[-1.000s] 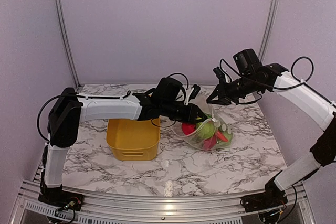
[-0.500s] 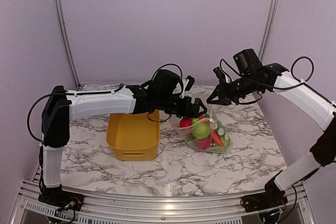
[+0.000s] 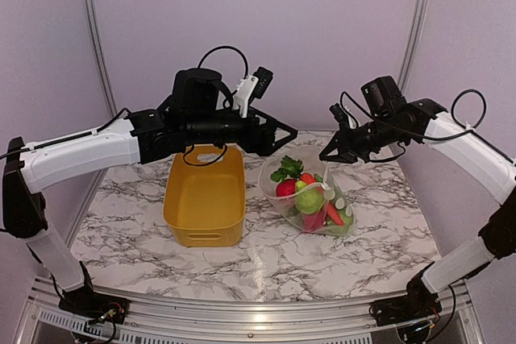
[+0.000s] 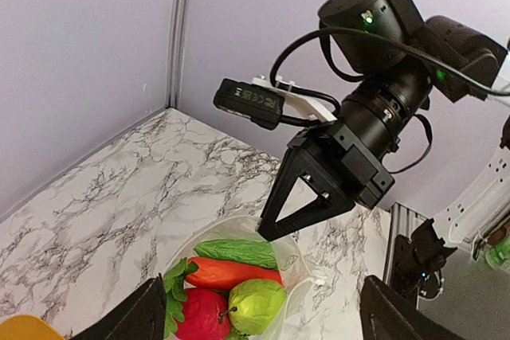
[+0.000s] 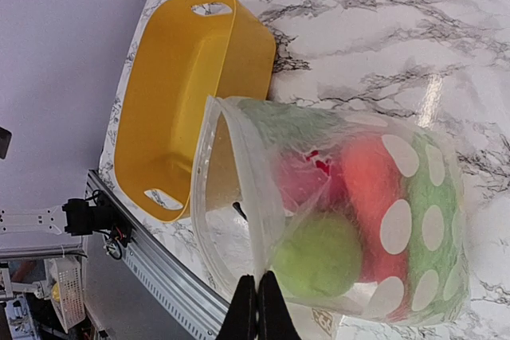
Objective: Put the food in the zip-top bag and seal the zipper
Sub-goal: Pass from the right arm to the left
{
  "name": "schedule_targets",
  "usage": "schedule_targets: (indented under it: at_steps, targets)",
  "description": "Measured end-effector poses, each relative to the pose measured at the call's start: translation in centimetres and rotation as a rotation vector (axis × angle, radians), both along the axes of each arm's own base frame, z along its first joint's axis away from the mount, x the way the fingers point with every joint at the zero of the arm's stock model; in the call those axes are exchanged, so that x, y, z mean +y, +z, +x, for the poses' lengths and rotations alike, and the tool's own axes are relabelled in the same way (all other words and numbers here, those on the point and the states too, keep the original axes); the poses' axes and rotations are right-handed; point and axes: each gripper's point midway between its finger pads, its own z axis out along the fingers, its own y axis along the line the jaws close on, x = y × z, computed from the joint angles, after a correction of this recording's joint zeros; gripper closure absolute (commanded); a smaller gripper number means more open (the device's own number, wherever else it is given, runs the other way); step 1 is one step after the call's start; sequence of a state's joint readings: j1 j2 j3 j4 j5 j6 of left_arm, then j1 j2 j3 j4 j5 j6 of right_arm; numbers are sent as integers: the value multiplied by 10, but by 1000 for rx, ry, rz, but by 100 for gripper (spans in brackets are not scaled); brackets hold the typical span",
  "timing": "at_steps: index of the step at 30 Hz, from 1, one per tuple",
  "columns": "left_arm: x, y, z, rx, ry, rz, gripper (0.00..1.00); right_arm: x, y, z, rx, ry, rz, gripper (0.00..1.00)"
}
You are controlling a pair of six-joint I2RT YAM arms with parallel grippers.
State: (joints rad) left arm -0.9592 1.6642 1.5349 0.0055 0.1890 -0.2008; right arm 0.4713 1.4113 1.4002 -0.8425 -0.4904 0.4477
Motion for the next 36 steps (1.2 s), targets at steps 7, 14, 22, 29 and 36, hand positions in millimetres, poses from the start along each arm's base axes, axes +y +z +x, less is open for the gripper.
schedule_targets:
  at_steps: [7,14,22,29,36]
  targets:
    - [0,-39,-31,-140,-216,224,49,0,-1,-2,6,9,-3,100]
    - [-1,-90,-66,-250,-410,439,51,-2,-1,-8,18,19,-7,100]
    - [-16,-164,-68,-293,-481,643,63,-3,0,-14,23,26,1,100]
    - [-20,-186,-47,-332,-431,735,61,-5,1,-19,25,28,2,100]
    - [-16,-159,-55,-353,-458,699,55,-6,-1,-22,30,25,3,100]
